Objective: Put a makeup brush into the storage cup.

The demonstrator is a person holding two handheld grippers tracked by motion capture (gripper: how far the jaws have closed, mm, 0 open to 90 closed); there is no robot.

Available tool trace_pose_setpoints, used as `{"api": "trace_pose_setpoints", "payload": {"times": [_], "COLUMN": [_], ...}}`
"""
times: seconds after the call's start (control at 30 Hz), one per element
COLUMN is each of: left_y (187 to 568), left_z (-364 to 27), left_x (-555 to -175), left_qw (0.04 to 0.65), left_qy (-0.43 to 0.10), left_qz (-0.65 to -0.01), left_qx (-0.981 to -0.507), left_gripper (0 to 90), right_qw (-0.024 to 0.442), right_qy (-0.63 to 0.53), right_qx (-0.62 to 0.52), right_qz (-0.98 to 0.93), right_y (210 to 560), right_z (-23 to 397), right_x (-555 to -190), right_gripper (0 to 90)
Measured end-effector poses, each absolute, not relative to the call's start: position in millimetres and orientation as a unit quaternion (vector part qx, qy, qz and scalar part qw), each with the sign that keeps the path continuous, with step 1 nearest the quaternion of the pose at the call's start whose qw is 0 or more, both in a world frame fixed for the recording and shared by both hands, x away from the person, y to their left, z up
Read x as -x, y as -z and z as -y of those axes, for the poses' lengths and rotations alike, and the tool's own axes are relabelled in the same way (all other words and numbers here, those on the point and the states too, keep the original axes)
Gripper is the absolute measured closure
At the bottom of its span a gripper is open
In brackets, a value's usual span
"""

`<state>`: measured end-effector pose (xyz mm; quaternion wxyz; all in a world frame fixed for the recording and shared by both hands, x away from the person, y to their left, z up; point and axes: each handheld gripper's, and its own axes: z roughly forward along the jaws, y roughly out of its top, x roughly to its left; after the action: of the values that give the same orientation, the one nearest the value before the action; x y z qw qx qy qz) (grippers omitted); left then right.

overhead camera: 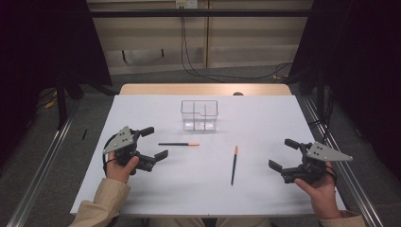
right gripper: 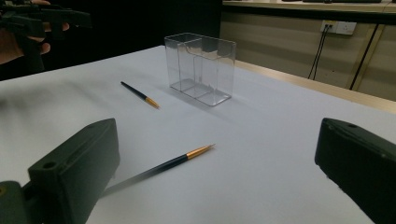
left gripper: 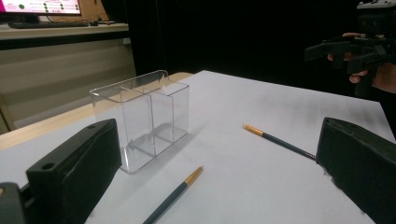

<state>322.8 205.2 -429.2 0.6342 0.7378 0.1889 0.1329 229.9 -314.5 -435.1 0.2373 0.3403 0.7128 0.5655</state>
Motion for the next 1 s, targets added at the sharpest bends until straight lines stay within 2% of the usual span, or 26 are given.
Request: {"api": "trace_pose_setpoints", "payload": {"times": [1.0], "left_y": [436.1], "left_z": [-167.2], "left_x": [-370.4], "left_qw": [0.631], "left_qy": [-0.132], "left_qz": [-0.182], "left_qx": [-0.742], "left_gripper": [0.0], "right_qw": [0.241], "right_qy": [-0.561], "right_qx": [-0.344], "right_qz": [-0.713], "right_y": [436.3], "right_z": [317.1], "right_x": [-223.5], "right_gripper": [0.0]}}
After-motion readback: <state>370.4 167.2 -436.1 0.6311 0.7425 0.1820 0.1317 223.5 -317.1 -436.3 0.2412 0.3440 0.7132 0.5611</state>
